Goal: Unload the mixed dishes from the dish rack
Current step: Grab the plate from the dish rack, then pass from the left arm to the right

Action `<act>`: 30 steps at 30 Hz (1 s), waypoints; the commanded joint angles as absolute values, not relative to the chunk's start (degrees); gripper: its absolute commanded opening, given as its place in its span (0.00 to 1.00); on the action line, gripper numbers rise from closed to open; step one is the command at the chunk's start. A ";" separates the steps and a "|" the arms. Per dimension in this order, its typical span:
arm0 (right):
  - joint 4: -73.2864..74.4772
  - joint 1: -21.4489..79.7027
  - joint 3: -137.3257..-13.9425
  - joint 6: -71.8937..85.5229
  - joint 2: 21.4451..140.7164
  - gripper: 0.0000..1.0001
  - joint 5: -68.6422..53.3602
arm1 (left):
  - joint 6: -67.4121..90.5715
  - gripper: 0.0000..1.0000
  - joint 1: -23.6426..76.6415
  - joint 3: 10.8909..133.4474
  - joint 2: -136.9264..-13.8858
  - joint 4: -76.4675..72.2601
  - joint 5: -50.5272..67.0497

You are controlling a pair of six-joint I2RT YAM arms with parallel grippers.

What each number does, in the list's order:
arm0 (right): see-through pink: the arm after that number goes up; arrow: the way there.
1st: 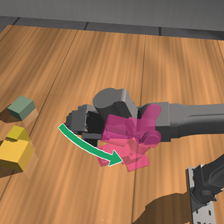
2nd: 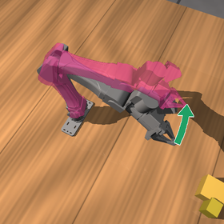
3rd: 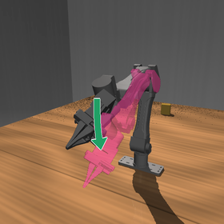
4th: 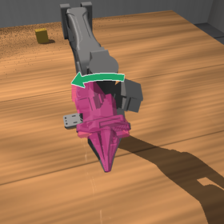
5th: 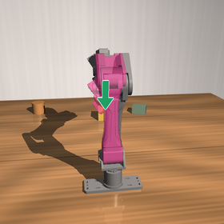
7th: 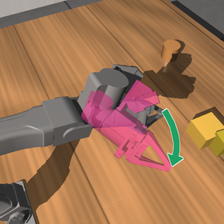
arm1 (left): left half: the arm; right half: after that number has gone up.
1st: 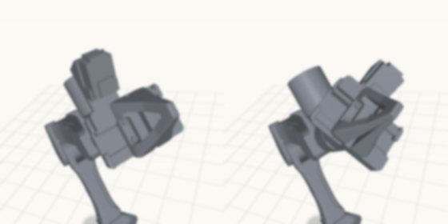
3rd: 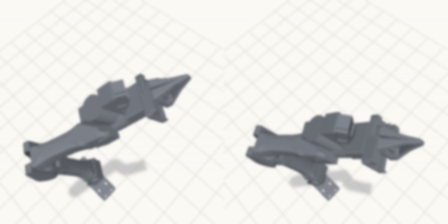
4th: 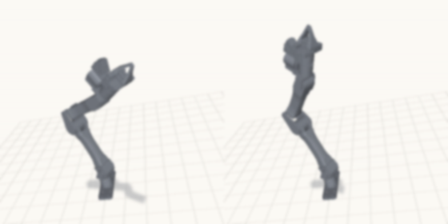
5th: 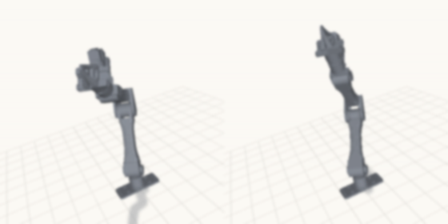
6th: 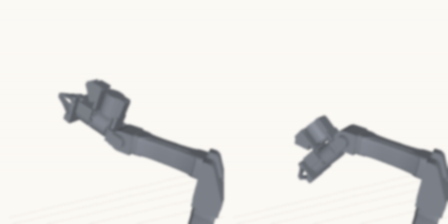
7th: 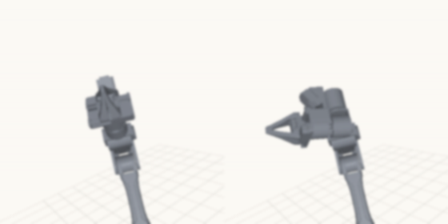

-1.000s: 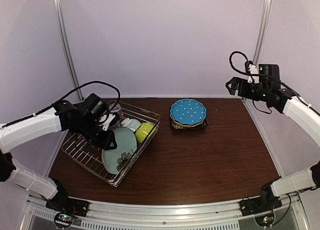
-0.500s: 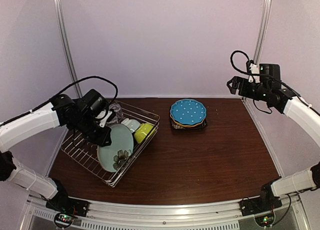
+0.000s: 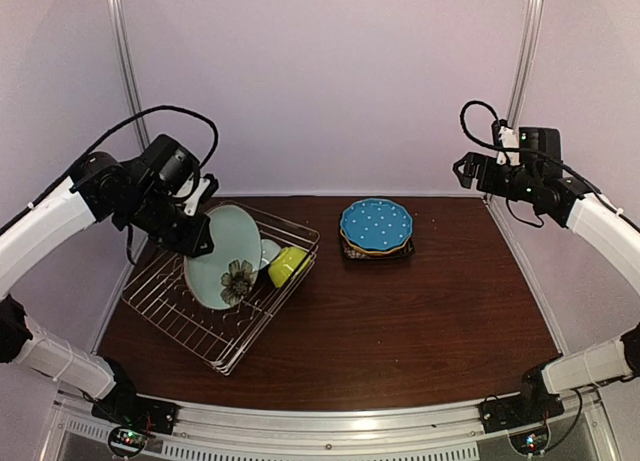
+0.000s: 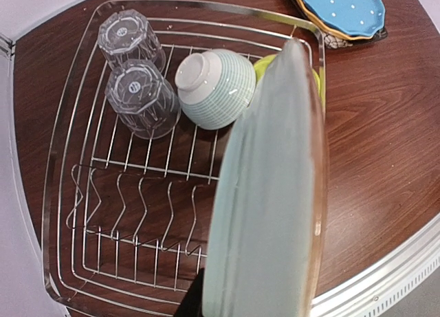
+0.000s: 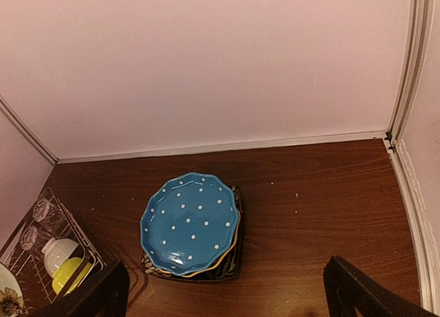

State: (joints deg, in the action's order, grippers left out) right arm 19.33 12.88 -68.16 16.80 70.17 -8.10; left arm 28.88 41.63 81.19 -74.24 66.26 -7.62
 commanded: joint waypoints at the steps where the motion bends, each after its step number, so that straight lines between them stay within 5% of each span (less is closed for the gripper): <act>1: 17.76 12.71 -67.98 16.29 71.21 1.00 -13.55 | 27.91 0.00 41.48 86.62 -72.75 64.31 -8.64; 16: -1.21 17.02 -58.40 30.15 74.08 1.00 -38.05 | 26.60 0.00 40.51 84.79 -65.20 44.26 -0.55; 30: -12.36 34.49 -58.32 34.37 80.20 0.93 -38.07 | 30.53 0.00 40.52 76.99 -63.93 24.49 9.18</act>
